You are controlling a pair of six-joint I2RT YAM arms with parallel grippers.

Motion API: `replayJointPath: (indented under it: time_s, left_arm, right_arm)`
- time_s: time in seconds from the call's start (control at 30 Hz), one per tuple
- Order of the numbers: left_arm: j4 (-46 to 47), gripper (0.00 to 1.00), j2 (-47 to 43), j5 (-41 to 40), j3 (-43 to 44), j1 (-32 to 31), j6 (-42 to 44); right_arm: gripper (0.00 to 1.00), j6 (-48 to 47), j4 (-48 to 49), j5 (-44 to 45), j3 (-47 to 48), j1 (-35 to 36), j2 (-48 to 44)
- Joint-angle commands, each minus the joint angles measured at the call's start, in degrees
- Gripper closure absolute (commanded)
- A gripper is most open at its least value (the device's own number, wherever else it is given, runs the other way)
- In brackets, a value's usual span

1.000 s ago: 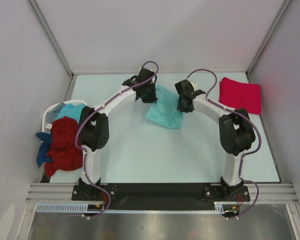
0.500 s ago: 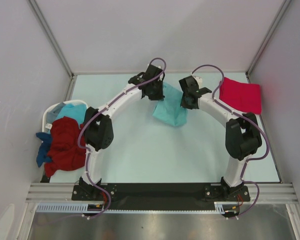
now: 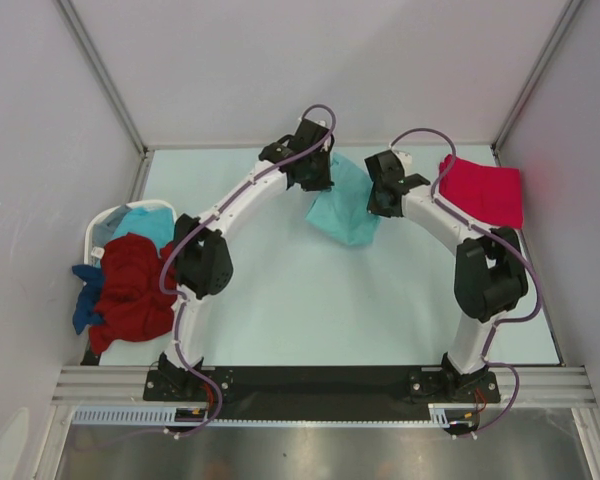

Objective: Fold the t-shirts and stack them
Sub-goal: Put the neatly folded tshirt into the corner of the board with both arms

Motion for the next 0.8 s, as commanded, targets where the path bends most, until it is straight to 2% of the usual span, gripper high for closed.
replayJointPath:
  time_s: [0.0, 0.37, 0.77]
  left_arm:
    - [-0.99, 1.0, -0.86, -1.88, 2.79, -0.61, 0.9]
    - [0.5, 1.0, -5.35, -5.93, -5.82, -0.17, 1.43]
    - [3.05, 1.0, -10.97, -8.56, -19.09, 4.66, 0.64]
  right_arm:
    - [1.0, -0.12, 0.39, 0.57, 0.28, -0.43, -2.45]
    - [1.0, 0.94, 2.41, -1.8, -1.31, 0.53, 0.62]
    - [1.0, 1.47, 3.38, -4.0, -0.78, 1.5, 5.55]
